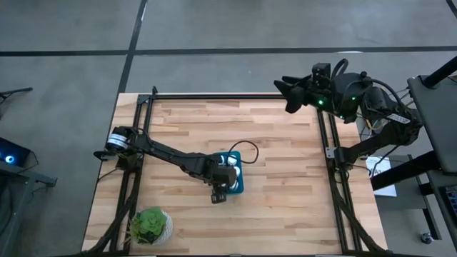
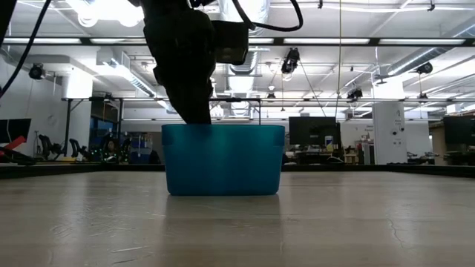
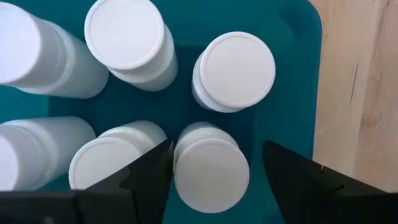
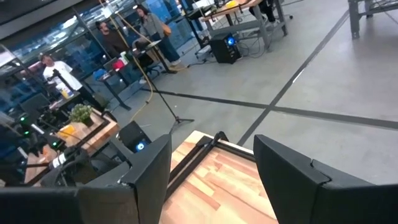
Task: Pick and place pill bottles into a basket
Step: Put the pill bottle into the bin, then return to Home Position
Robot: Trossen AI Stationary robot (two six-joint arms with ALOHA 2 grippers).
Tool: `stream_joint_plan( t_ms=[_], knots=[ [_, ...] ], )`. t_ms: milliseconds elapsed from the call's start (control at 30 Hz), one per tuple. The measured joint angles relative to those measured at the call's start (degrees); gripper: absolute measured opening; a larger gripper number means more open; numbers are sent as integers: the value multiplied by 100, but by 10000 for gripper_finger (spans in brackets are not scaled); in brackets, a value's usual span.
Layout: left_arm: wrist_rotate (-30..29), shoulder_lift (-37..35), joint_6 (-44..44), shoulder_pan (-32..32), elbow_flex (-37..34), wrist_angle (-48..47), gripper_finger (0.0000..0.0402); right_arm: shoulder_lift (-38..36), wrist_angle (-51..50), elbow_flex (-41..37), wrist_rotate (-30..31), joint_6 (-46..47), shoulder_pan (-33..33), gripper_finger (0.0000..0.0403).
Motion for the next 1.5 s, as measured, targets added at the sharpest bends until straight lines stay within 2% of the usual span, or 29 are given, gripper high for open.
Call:
stream_joint_plan(
  t_ms=[267,500,700,967,1167,1500],
  knots=[
    [16,-72,0,0,6,-121,230,10,4,0,-42,69,0,219],
    [17,-527,-2,-1,37,-173,230,4,4,0,-55,159,0,219],
    [-15,-1305,7,1,52,-155,230,4,158,2,-53,166,-1,219],
    [-28,-2727,-12,1,50,-52,231,4,499,4,-88,173,28,219],
    [-38,-3754,13,1,21,604,231,2,688,4,-83,169,28,219],
    [-46,-4567,22,1,9,1553,231,2,671,4,-79,190,26,219]
  ],
)
